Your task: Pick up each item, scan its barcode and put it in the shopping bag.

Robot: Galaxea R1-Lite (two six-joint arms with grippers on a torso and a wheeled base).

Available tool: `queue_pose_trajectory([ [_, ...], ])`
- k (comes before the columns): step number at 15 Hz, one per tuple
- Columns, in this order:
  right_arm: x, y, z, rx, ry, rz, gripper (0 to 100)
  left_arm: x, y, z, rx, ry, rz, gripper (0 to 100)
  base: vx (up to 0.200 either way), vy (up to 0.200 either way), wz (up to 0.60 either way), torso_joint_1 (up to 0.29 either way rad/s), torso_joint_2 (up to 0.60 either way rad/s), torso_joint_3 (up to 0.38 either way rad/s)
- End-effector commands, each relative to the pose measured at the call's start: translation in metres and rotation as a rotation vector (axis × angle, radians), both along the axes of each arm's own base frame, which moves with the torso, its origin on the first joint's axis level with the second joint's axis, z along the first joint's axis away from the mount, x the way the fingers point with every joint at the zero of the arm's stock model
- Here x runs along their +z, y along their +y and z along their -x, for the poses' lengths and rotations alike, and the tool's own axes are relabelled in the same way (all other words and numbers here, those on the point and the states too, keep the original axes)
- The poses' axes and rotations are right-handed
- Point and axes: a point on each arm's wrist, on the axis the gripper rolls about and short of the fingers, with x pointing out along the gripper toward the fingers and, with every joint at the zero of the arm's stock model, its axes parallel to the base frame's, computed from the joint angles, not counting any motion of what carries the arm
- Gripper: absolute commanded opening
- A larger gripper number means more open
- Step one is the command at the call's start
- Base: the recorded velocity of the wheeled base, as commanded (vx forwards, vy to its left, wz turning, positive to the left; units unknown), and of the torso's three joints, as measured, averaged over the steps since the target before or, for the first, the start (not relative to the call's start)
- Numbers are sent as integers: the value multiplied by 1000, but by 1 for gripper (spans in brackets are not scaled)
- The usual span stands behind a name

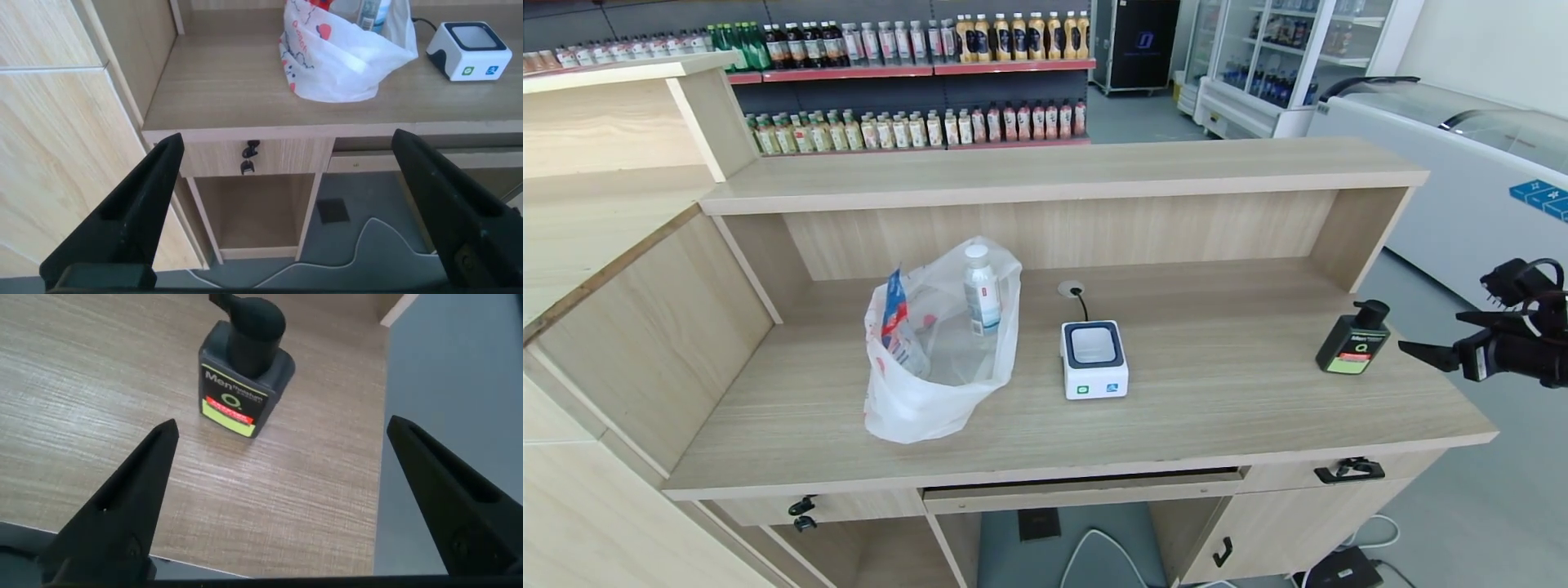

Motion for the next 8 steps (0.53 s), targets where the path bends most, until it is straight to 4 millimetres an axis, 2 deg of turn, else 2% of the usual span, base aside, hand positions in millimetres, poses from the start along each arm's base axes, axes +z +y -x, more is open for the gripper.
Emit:
queue_pose_trajectory([
  [1,-1,-15,6,0,4,-31,100,0,0,0,0,-1,0,100,0,0,0,0,0,0],
  [6,-8,-35,2,-6,-3,-52,100,0,0,0,0,-1,0,100,0,0,0,0,0,0],
  [8,-10,-41,-7,12,-12,-90,100,0,0,0,0,-1,0,100,0,0,0,0,0,0],
])
